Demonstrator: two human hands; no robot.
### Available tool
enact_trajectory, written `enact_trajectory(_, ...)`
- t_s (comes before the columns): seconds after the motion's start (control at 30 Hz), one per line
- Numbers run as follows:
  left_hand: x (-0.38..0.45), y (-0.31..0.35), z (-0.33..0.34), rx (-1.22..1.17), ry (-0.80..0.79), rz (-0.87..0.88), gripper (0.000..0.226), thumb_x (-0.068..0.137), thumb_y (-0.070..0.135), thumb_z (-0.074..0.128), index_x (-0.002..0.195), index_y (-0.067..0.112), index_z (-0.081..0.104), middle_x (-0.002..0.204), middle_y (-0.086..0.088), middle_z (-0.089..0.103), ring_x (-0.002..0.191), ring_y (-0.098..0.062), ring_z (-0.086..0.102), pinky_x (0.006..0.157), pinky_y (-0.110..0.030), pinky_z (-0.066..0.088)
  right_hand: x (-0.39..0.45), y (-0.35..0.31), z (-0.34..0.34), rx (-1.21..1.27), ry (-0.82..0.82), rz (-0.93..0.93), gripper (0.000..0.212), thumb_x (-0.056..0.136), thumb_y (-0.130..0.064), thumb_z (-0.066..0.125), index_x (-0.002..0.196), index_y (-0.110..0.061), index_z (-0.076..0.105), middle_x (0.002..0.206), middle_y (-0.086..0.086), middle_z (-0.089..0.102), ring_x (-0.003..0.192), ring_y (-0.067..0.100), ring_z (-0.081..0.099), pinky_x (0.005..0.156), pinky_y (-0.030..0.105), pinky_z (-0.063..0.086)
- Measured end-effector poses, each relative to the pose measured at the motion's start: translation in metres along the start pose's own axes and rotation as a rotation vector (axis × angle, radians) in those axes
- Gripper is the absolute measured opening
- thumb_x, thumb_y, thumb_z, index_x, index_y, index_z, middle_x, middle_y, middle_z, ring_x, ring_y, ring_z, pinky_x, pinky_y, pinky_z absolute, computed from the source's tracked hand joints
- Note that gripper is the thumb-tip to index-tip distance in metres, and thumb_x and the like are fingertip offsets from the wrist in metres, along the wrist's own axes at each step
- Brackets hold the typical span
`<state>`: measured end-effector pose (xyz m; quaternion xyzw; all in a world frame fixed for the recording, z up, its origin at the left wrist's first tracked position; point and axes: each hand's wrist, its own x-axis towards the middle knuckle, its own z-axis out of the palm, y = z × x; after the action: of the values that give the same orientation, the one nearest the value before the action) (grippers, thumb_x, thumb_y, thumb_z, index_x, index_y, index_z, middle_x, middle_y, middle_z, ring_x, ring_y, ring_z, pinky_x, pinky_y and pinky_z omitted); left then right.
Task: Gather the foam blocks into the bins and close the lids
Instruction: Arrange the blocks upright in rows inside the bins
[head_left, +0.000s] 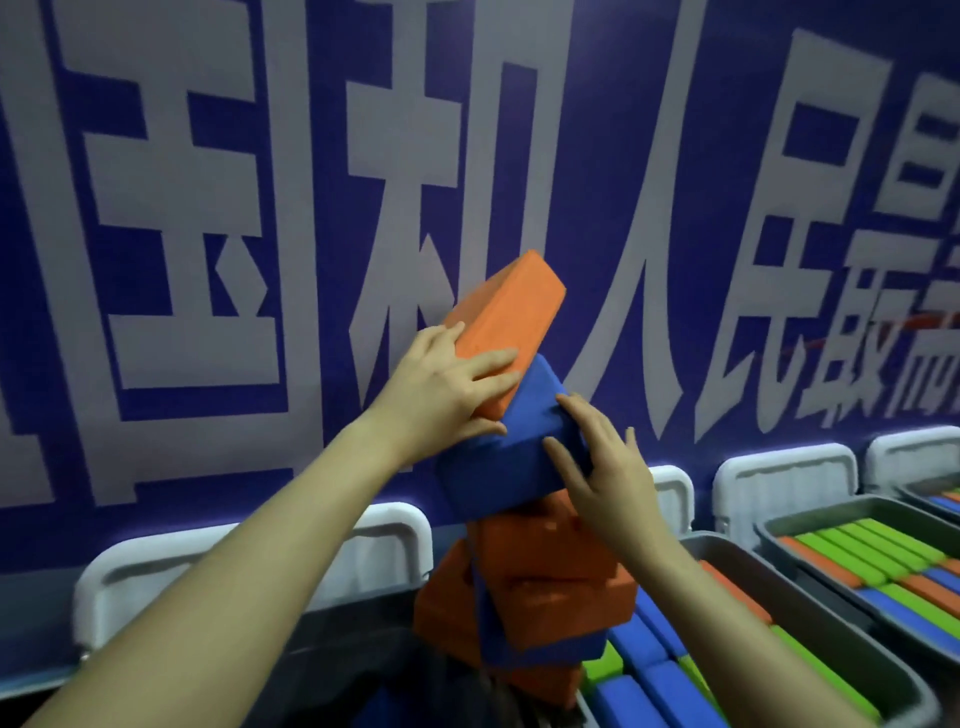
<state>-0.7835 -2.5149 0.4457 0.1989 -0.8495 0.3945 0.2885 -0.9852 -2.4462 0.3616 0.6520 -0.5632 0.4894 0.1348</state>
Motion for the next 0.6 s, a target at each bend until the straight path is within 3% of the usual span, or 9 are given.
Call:
enact_trajectory(0.1, 0.008, 0.002, -0.003, 0.009, -0.007, 0.046, 0.060, 0.058, 0.043, 0.088, 0.107, 0.013, 0.072, 0.119, -0.005, 0.067, 0.097, -0.052, 0.061, 0.082, -0.057, 0.047, -0.009, 0.010, 0.000, -0.020, -0.023, -0.030, 0.051, 0.092, -0.049, 0.053, 0.133, -0.018, 0.050, 0.138, -0.001, 0.052, 0.127, 0.019, 0.049, 0.110, 0.060, 0.029)
enact_trajectory(0.2, 0.016, 0.003, -0.011, 0.020, -0.050, 0.106, 0.057, 0.063, 0.044, 0.085, 0.110, 0.015, 0.071, 0.120, -0.006, 0.066, 0.100, -0.051, 0.060, 0.085, -0.060, 0.045, -0.013, 0.014, -0.002, 0.009, 0.016, 0.015, 0.043, 0.090, -0.031, 0.064, 0.127, -0.011, 0.055, 0.133, 0.004, 0.057, 0.122, 0.025, 0.054, 0.109, 0.062, 0.030)
enact_trajectory(0.27, 0.022, 0.006, -0.016, 0.016, -0.082, 0.152, 0.054, 0.067, 0.043, 0.082, 0.113, 0.018, 0.070, 0.123, -0.006, 0.064, 0.103, -0.049, 0.060, 0.087, -0.060, 0.045, -0.015, 0.013, -0.004, -0.028, 0.062, 0.029, 0.044, 0.089, -0.029, 0.066, 0.126, -0.009, 0.055, 0.130, 0.006, 0.059, 0.116, 0.029, 0.058, 0.105, 0.063, 0.034)
enact_trajectory(0.33, 0.025, 0.011, -0.014, -0.015, -0.098, 0.189, 0.056, 0.068, 0.040, 0.082, 0.118, 0.020, 0.067, 0.133, -0.008, 0.058, 0.111, -0.047, 0.057, 0.089, -0.059, 0.046, -0.016, 0.011, -0.007, -0.072, 0.071, 0.032, 0.051, 0.091, -0.040, 0.060, 0.131, -0.009, 0.052, 0.132, 0.007, 0.058, 0.113, 0.031, 0.060, 0.102, 0.061, 0.039)
enact_trajectory(0.47, 0.020, 0.026, -0.006, -0.144, -0.090, 0.126, 0.087, 0.065, 0.040, 0.084, 0.140, 0.014, 0.047, 0.149, -0.013, 0.039, 0.124, -0.037, 0.051, 0.095, -0.052, 0.044, -0.020, 0.005, -0.012, -0.062, 0.066, 0.061, 0.064, 0.093, -0.054, 0.032, 0.146, -0.017, 0.036, 0.148, 0.007, 0.041, 0.121, 0.031, 0.051, 0.098, 0.049, 0.045)
enact_trajectory(0.6, 0.014, 0.029, -0.007, -0.196, -0.081, -0.028, 0.095, 0.069, 0.050, 0.079, 0.144, 0.008, 0.037, 0.143, -0.012, 0.047, 0.121, -0.031, 0.055, 0.096, -0.054, 0.044, -0.018, -0.002, -0.012, -0.097, 0.079, -0.004, 0.057, 0.095, -0.050, 0.033, 0.145, -0.022, 0.037, 0.148, 0.012, 0.040, 0.124, 0.033, 0.049, 0.094, 0.045, 0.045)
